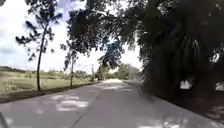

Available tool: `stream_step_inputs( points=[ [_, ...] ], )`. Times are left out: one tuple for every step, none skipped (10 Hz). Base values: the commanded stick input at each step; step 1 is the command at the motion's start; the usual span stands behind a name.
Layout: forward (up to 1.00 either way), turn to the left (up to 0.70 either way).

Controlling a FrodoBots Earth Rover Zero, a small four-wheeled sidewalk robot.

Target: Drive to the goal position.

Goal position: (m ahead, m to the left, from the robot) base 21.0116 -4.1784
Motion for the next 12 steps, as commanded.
stream_step_inputs(
  points=[
    [0.69,0.01],
    [0.69,0.01],
    [0.69,0.01],
    [0.69,0.01],
    [0.69,0.01],
    [0.69,0.01],
    [0.69,0.01],
    [0.69,0.01],
    [0.69,0.01],
    [0.69,0.01],
    [0.69,0.01],
    [0.69,0.01]
  ],
)
